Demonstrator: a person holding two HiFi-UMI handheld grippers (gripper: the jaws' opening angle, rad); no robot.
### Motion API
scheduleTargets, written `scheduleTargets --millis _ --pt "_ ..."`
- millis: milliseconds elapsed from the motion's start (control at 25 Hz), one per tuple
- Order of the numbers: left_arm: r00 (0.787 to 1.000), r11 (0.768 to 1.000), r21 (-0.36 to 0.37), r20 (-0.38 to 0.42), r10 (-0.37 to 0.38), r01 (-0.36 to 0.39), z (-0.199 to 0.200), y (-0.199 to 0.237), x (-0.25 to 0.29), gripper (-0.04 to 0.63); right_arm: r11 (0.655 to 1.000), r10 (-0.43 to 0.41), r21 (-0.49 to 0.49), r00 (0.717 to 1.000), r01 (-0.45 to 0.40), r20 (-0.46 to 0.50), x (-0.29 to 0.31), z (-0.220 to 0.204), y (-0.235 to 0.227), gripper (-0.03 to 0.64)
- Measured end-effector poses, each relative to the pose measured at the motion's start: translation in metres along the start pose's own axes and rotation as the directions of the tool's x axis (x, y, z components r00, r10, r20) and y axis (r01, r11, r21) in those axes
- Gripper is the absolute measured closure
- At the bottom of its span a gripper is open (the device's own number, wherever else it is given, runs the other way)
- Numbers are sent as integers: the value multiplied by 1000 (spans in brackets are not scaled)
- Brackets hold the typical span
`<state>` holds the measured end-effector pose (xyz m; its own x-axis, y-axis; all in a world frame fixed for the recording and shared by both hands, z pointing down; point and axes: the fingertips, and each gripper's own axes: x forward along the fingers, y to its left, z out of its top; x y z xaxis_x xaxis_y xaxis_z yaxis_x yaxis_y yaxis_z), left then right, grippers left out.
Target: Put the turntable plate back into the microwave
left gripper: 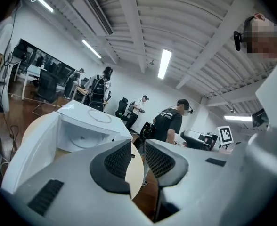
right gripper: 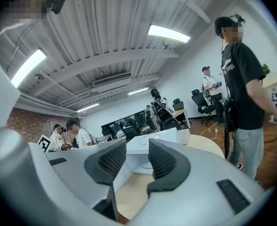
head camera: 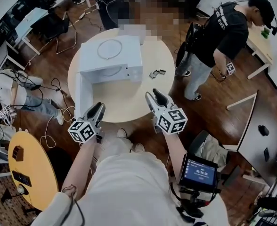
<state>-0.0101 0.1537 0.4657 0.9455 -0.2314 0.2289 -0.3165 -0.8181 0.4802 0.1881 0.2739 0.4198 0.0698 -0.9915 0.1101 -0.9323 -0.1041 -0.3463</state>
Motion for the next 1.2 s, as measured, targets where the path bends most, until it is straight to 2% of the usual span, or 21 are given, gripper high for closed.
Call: scheduleTargets --millis 240,520,720,1200 --pt "1000 1000 8 15 16 -16 10 21 -9 522 998 -44 -40 999 44 -16 -9 -12 -7 470" --pt "1000 1000 -5 -18 -15 15 10 53 -21 522 993 -99 -62 995 98 -20 -1 -26 7 470" --pt "998 999 25 -58 -38 39 11 78 -48 522 993 -112 -22 994 112 6 19 -38 38 470" --pt "990 997 41 -125 -59 64 -4 137 -85 522 987 -140 -87 990 139 -6 42 -78 90 471"
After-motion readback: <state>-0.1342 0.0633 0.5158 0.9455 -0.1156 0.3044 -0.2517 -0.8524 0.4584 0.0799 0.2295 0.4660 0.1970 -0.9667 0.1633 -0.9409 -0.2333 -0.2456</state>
